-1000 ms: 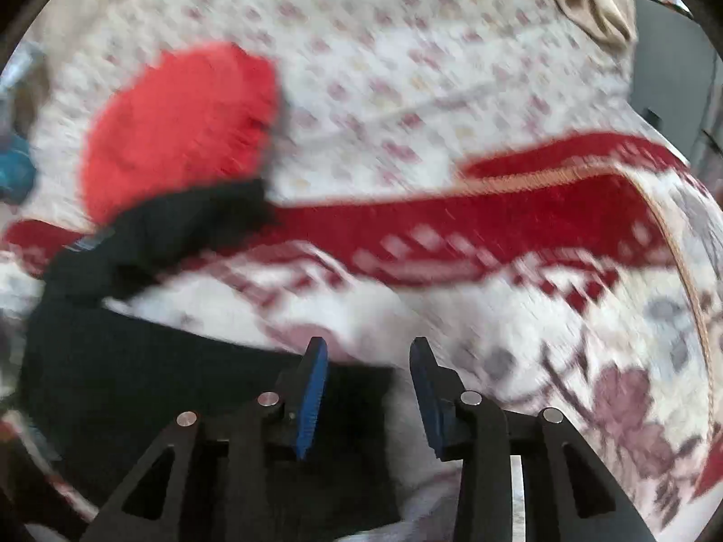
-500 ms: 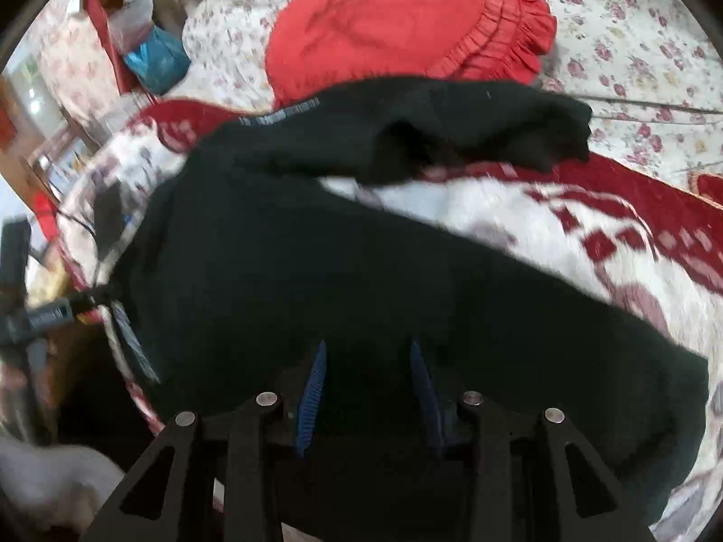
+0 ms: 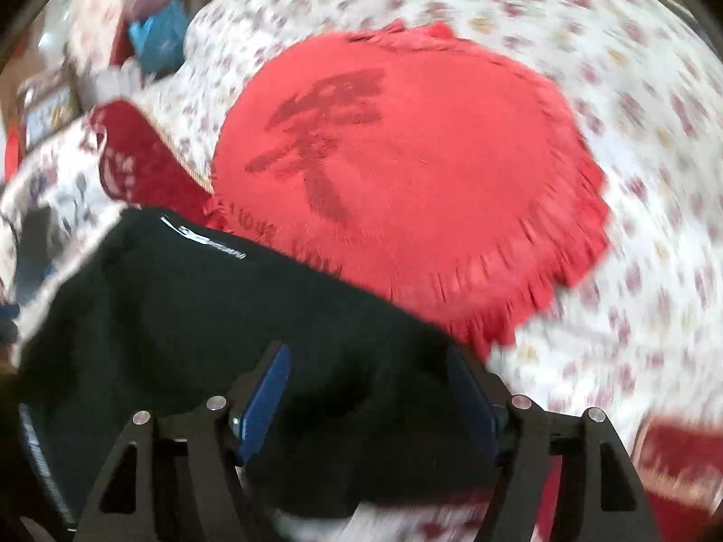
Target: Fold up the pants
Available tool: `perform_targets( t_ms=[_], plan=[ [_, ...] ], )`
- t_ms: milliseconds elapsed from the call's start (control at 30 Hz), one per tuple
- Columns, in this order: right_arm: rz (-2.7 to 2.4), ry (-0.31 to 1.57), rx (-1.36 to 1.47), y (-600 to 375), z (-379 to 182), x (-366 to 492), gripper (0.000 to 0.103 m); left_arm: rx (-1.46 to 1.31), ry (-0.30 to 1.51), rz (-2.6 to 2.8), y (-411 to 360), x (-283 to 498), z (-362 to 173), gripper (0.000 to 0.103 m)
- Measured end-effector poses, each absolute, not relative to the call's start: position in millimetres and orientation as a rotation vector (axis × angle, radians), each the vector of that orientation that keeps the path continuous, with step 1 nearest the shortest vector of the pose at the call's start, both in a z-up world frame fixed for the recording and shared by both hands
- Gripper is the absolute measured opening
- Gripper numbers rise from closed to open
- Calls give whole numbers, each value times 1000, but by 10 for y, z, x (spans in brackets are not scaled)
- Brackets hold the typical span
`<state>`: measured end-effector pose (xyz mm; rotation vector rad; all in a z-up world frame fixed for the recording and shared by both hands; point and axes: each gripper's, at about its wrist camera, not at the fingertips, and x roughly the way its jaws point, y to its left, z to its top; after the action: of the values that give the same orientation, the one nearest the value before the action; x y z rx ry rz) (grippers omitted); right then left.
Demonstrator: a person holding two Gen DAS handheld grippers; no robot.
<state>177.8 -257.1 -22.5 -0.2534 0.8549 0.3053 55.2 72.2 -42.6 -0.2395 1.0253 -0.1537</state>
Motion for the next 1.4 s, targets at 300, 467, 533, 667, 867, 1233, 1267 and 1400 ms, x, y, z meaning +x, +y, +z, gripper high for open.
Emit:
perform_targets(
  t_ms=[300,467,533,667,867,1233,1267,1400],
  plan=[
    [349,933,-433,-2305,-740,2232,19,-229,1067,-158,563,822,-616,70],
    [327,890,-407,-2324,-703,2172,5,-236,1069,-150,602,785,-619,70],
    [328,846,-376,-2400,-521,2036,5,-252,1072,-145,650,747,-609,70],
    [348,766,-371,-2490,-126,1592,5,-284,1064,-132,718,669,-581,70],
    [435,633,-357,-2383,361,472,5,-342,1023,-122,842,462,-459,70],
    [613,986,-127,-2326,-629,-562,5,-437,973,-49,1256,118,-397,70],
    [602,998,-131,-2356,-657,-558,5,-430,978,-44,1256,115,-408,70],
    [576,1001,-116,-2416,-552,-515,11,-464,985,-72,1253,134,-476,70]
  ],
)
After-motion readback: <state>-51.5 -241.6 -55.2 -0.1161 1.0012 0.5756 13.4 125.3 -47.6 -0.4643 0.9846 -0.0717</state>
